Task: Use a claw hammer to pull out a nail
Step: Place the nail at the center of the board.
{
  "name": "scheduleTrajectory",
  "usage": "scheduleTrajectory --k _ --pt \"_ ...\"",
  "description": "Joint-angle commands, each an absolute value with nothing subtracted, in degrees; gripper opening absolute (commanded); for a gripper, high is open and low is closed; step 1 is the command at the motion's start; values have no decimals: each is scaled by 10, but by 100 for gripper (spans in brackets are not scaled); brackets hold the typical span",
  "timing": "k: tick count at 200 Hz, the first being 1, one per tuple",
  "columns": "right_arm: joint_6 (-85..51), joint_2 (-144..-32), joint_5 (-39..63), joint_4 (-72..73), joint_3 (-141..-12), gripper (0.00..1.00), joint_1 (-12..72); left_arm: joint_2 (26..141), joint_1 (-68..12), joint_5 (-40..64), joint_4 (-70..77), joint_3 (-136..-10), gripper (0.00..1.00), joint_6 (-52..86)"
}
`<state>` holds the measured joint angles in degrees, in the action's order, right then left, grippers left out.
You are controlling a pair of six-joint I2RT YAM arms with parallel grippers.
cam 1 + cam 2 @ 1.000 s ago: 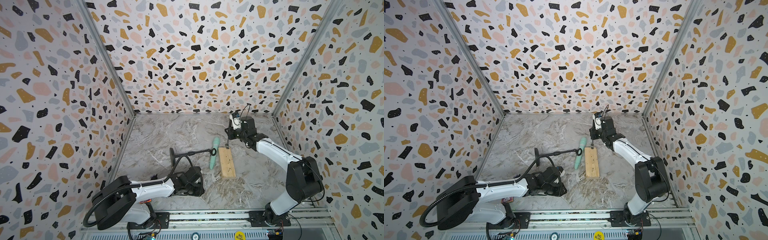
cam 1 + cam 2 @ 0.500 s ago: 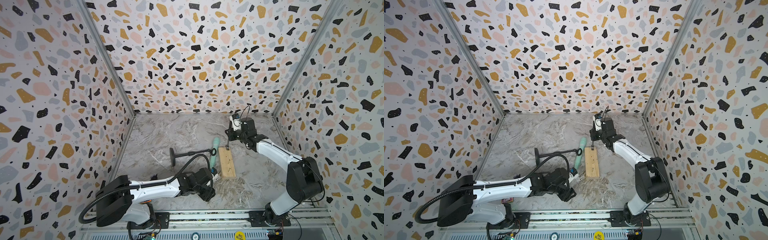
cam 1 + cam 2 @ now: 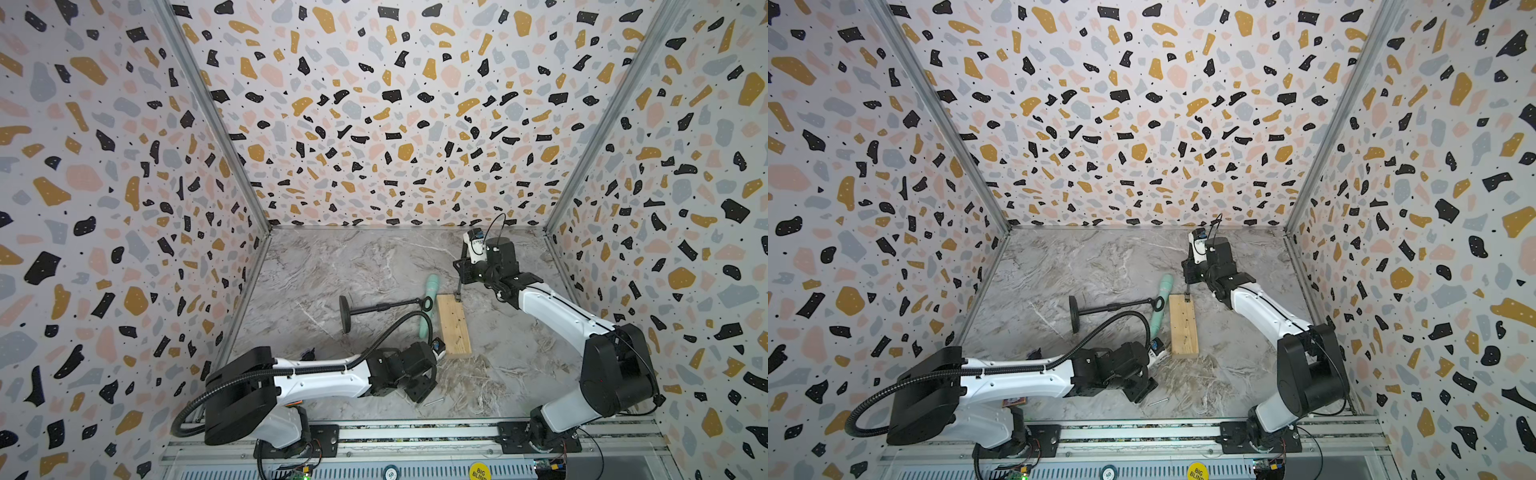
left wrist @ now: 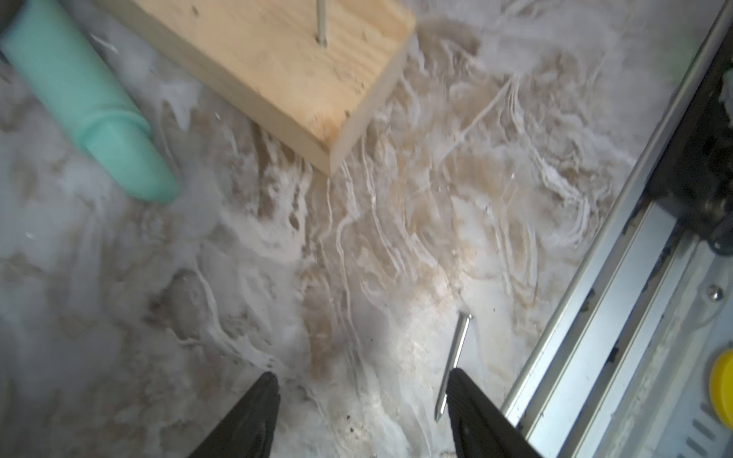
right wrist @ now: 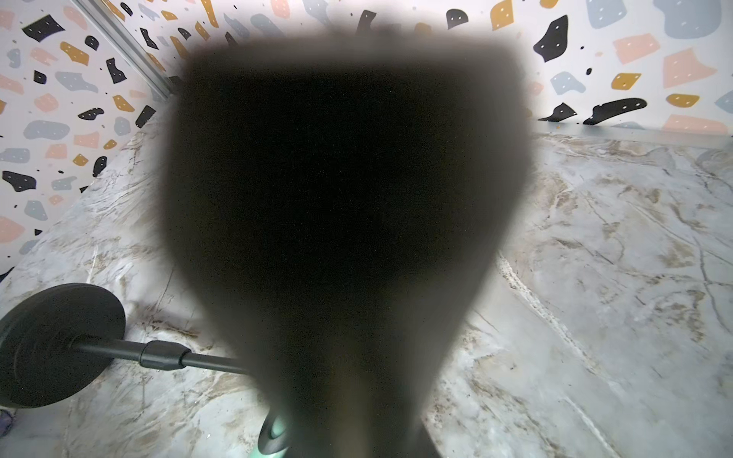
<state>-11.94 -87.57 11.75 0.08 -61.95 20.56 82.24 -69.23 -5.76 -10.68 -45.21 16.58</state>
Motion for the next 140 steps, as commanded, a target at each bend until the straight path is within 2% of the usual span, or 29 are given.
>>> scheduleTrajectory --k 1,54,70,106,140 --pt "-122 -857 119 28 -632 0 203 820 -684 -137 -37 -480 70 133" --pt "-110 -879 107 11 -638 0 213 859 -614 -123 107 -498 70 101" --pt "-112 -879 103 11 -633 0 216 890 -588 -90 176 -505 71 101" --pt "-116 -870 92 4 -630 0 217 970 -551 13 228 -551 72 105" --pt "-116 -862 81 -6 -628 0 218 1014 -528 85 282 -547 62 135"
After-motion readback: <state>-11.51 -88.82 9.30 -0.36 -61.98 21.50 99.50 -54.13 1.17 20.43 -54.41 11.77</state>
